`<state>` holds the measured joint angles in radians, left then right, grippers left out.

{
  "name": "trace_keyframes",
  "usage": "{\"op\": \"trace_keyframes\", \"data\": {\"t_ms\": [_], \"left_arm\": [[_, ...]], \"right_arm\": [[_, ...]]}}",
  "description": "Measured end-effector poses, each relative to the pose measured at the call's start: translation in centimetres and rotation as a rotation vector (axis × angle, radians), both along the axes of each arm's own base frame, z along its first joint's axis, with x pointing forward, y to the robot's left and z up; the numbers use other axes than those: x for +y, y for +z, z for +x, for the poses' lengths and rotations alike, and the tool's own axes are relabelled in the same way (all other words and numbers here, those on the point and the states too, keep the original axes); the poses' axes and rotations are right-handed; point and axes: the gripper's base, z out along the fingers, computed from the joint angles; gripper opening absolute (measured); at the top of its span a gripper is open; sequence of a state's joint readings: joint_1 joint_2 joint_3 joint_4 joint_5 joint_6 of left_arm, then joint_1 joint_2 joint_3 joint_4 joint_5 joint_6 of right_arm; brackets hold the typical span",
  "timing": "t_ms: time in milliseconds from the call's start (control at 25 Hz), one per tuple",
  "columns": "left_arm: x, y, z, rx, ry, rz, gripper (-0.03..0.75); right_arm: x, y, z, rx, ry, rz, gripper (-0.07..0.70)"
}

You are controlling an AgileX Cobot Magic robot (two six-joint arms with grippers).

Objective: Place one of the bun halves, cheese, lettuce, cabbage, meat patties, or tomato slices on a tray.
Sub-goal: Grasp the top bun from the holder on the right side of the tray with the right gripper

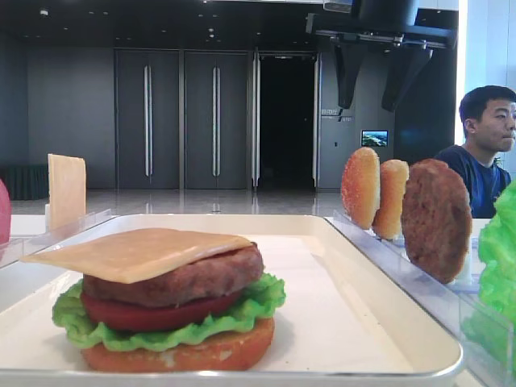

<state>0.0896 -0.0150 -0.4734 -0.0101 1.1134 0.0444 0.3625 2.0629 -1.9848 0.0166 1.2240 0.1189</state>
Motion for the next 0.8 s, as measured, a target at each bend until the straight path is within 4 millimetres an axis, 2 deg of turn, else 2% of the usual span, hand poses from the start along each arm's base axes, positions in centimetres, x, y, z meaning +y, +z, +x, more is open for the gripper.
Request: {"op": "trace_keyframes", "data": {"t_ms": [600, 800], "left_arm": [[0.0, 0.0, 0.0, 0.000, 0.000, 0.000, 0.000], [0.0, 0.0, 0.0, 0.000, 0.000, 0.000, 0.000]], "right_arm": [[0.5, -3.9, 1.2, 0.079, -0.023, -0.021, 0.427], [0.6, -4.3, 1.5, 0.075, -0.030, -0.013, 0.427]]}}
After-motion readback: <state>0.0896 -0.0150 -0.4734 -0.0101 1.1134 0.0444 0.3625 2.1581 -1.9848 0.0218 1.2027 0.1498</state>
